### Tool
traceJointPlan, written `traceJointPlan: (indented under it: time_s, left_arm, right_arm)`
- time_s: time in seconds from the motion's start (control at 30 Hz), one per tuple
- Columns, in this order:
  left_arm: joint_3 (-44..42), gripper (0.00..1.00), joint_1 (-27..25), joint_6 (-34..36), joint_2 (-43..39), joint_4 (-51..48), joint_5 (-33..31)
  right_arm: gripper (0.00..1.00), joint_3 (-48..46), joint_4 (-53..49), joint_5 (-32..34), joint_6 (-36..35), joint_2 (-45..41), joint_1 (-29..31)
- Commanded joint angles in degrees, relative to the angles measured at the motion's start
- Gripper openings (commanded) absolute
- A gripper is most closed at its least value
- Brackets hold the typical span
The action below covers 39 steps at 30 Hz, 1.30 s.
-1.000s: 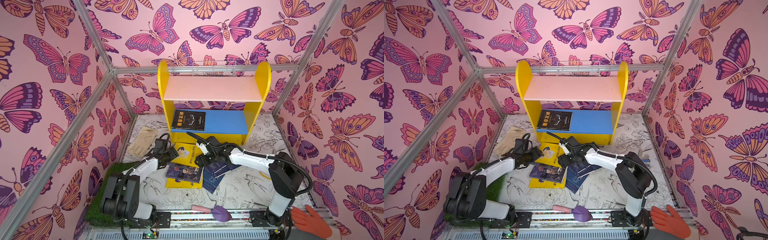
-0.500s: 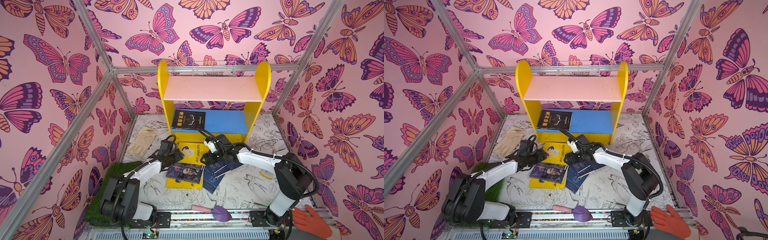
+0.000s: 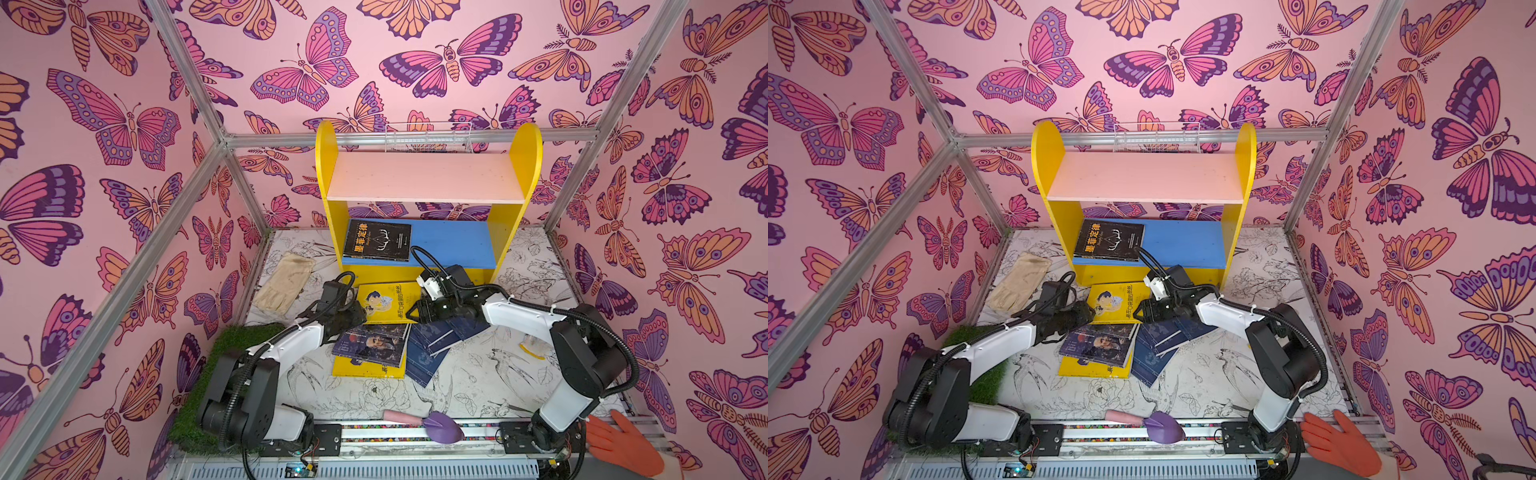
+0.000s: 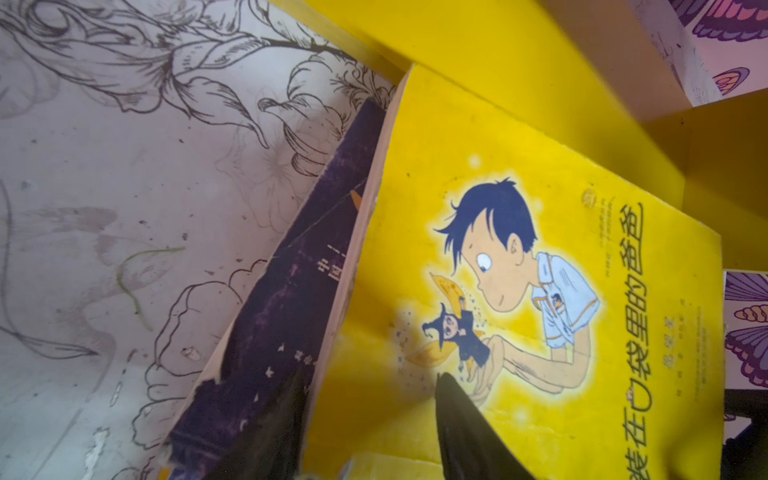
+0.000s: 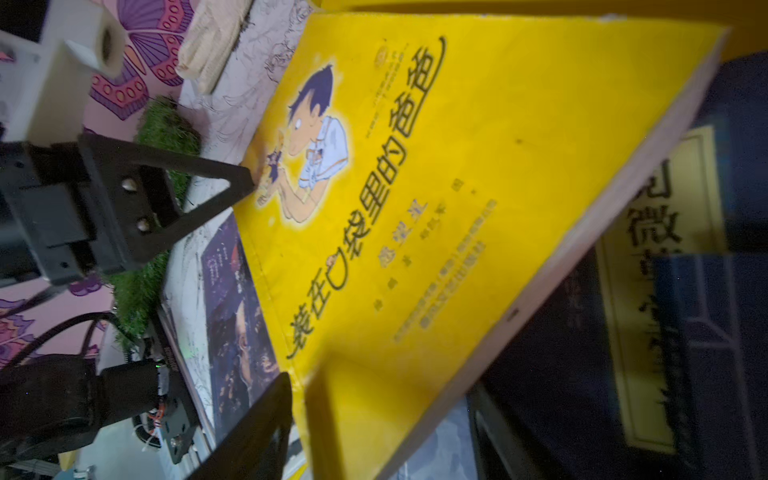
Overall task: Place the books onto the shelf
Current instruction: 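Lift the yellow book with the right gripper toward the blue shelf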
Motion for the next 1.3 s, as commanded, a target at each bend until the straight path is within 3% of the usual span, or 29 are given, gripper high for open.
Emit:
traceJointPlan:
  time_s: [0.0, 0.27, 0.6, 0.87, 1.17, 1.27]
  left_arm:
    - [-0.5, 0.51, -1.0, 0.7, 1.9, -2.5, 2.5]
    - [-1.2, 0.39, -1.4, 1.3, 2.1, -3.1, 1.6]
    - [-3.1, 0.35, -2.1, 2.5, 2.4, -3.7, 0.5]
    - [-2.3, 0.32, -2.7, 3.0, 3.1, -4.8, 0.1]
    - [-1.2, 0.29, -3.6, 3.2, 4.8, -5.0, -0.3]
    - [-1.2, 0.32, -3.7, 3.0, 4.3, -5.1, -0.4]
  right_arm:
    - [0.64, -0.5, 3.5, -4.6, 1.4, 1.0, -0.2]
    - [0.65, -5.8, 10.3, -6.3, 10.9, -0.9, -5.7]
    - [0.62, -7.8, 16.3, -10.6, 14.7, 0.1, -6.8]
    - [0.47, -7.8, 26.0, -14.4, 21.5, 3.7, -6.8]
    - [0.08, -8.5, 26.0, -13.7, 20.8, -0.2, -6.8]
    - [0.0, -8.8, 26.2, -14.3, 20.6, -1.1, -6.8]
